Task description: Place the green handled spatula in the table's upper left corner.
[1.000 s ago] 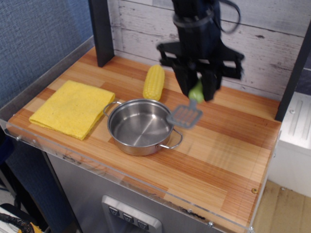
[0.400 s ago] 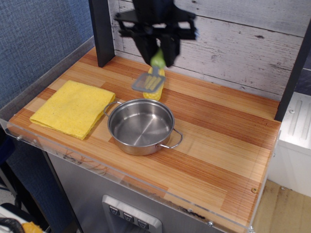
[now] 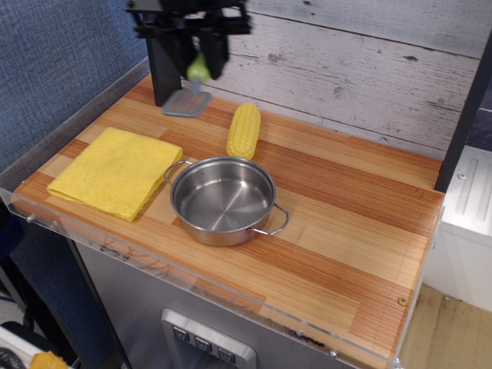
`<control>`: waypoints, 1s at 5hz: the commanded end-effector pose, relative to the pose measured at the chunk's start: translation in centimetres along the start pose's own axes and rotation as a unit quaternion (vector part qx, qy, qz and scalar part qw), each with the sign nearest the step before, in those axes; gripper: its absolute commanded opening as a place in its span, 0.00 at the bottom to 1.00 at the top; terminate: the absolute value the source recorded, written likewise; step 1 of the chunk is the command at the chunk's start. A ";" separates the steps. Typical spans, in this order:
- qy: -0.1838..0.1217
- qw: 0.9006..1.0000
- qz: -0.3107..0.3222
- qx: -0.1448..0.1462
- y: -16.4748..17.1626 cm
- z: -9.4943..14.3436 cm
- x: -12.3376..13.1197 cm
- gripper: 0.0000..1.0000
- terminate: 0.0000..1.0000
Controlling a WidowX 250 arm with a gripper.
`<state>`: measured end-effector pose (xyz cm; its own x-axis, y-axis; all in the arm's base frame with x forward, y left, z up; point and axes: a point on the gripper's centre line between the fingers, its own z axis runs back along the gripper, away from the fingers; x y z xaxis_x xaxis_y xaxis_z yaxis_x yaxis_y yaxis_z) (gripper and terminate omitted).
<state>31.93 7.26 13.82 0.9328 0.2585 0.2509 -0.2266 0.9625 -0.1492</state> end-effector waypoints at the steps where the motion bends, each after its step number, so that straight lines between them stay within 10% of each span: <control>1: -0.019 0.999 0.047 0.018 4.6 -0.1 2.2 0.00 0.00; 5: 0.003 0.994 0.094 0.046 8.8 -8.4 3.4 0.00 0.00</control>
<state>35.56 15.62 3.49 0.8818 0.4408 0.1675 -0.4285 0.8974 -0.1056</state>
